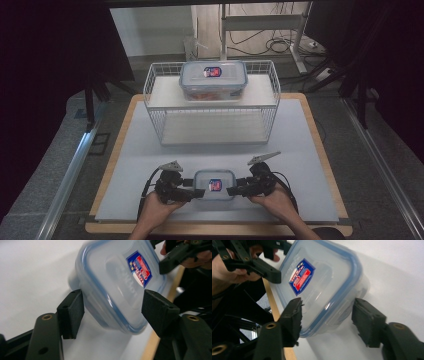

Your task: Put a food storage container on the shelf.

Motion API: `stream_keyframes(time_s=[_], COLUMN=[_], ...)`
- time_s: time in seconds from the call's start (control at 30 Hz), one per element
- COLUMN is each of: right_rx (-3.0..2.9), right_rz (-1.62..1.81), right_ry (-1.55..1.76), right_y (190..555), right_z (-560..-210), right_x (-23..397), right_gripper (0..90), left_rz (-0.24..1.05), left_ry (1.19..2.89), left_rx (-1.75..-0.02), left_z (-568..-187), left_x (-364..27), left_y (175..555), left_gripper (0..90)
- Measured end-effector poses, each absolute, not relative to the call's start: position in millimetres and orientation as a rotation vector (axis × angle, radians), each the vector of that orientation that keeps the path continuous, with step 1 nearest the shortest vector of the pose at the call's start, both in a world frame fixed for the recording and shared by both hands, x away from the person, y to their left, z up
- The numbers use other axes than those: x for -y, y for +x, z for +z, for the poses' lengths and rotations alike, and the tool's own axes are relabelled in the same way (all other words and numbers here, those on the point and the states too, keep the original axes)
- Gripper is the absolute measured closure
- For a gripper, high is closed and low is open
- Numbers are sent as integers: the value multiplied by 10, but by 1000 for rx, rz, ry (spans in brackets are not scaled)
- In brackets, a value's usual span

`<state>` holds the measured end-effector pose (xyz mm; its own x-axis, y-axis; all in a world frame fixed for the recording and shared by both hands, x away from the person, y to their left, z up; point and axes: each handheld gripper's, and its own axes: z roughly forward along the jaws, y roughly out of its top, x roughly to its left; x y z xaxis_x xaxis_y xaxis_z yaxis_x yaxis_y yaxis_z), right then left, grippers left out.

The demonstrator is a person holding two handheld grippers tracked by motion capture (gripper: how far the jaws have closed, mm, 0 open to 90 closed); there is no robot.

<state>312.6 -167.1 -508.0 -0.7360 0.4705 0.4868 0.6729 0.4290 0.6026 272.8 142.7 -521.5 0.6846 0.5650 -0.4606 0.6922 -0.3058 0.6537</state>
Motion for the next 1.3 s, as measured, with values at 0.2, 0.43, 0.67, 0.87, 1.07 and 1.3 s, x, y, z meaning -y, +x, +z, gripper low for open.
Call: stream_keyframes(time_s=[0.2, 0.43, 0.67, 0.87, 1.07, 1.3], right_rx=[2389, 2361, 2286, 2264, 2267, 2227], right_rz=[-1226, -1242, -1262, -1288, -1303, -1387], right_ry=[-1012, -1022, -1053, -1060, -1068, -1055], right_y=[3065, 3020, 3027, 3035, 3054, 3113], right_z=[-5081, -5102, -5128, -5131, -5129, -4996], right_x=[1741, 1766, 1802, 1809, 1804, 1852], right_gripper=[517, 539, 571, 585, 585, 590], left_rz=[-204, -284, -322, -313, -305, -273], left_ry=[1951, 1878, 1835, 1821, 1812, 1775], left_rx=[-978, -992, -1015, -1040, -1045, -997], left_z=[-5234, -5275, -5284, -5271, -5256, -5099], left_x=[-1475, -1557, -1597, -1603, -1602, -1626], left_y=[2664, 2700, 2705, 2719, 2755, 2800], left_gripper=[425, 496, 533, 540, 538, 550])
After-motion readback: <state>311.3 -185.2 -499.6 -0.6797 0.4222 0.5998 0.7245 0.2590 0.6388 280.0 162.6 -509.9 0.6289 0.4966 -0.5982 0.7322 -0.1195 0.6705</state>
